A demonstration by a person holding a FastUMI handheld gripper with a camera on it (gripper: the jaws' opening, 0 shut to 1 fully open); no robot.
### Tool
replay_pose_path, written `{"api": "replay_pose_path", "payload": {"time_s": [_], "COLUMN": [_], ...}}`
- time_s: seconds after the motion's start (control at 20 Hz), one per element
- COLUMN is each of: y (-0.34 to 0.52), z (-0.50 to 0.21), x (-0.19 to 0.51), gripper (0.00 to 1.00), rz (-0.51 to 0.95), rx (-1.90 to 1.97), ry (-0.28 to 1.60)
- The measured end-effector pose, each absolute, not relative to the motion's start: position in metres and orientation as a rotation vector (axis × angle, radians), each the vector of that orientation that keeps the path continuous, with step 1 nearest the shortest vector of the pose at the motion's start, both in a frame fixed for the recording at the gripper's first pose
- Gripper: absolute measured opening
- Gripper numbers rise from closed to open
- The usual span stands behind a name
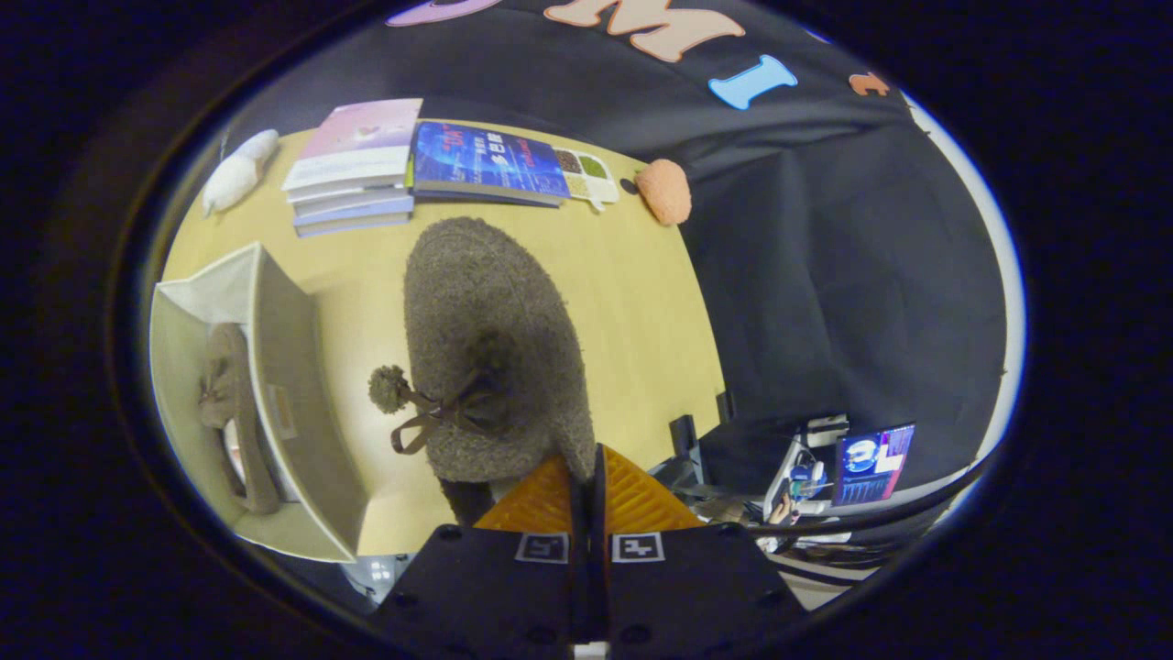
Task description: Open the storage box then place both shoes into the box .Put the left shoe in first, then the right shoe, with the right side of both shoes facing outward in a uniform manner.
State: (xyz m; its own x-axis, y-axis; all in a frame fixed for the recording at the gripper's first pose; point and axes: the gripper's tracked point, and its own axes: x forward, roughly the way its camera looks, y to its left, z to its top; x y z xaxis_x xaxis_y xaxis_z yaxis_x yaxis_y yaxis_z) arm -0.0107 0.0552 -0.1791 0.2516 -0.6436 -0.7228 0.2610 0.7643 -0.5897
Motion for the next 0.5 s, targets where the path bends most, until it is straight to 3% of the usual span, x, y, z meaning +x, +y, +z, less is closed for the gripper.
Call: {"api": "replay_pose_path", "payload": {"time_s": [0.5], "y": [0.161], "z": [-0.143], "x": [0.011], "gripper": [0.03], "rz": [-0.545], "rx": [-0.322], "ry": [1.060]}}
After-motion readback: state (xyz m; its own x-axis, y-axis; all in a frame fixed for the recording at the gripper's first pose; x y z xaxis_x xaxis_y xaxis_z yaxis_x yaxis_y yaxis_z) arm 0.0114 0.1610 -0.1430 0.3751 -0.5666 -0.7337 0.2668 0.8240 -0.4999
